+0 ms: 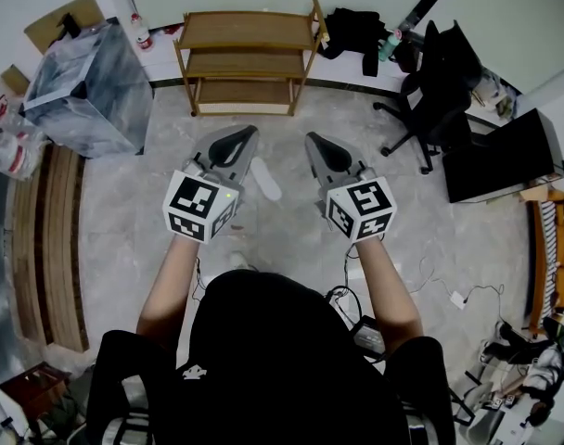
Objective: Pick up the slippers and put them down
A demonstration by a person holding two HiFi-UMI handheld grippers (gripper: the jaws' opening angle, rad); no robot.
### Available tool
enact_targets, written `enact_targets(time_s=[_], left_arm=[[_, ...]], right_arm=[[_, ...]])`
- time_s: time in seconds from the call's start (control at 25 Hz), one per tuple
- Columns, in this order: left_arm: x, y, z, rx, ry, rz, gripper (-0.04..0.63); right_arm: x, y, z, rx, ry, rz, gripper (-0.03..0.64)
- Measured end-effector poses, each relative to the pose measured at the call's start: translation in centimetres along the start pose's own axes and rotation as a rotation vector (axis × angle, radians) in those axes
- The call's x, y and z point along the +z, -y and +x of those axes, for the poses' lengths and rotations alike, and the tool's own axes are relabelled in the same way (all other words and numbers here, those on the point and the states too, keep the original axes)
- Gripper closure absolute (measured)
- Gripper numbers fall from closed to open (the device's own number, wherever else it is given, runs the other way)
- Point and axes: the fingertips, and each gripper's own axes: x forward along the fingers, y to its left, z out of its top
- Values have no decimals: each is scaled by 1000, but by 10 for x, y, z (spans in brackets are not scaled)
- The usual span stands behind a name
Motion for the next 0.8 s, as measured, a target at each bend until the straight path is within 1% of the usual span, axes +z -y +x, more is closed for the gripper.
enact_targets(time_s=[0.52,0.8], left_arm=[[-2,10,-13,-3,3,-8,588],[-3,13,-10,-2,-1,-12,588]], right_arm=[[2,-21,-3,24,9,-3,617],[2,-19,-5,31,6,2,617]])
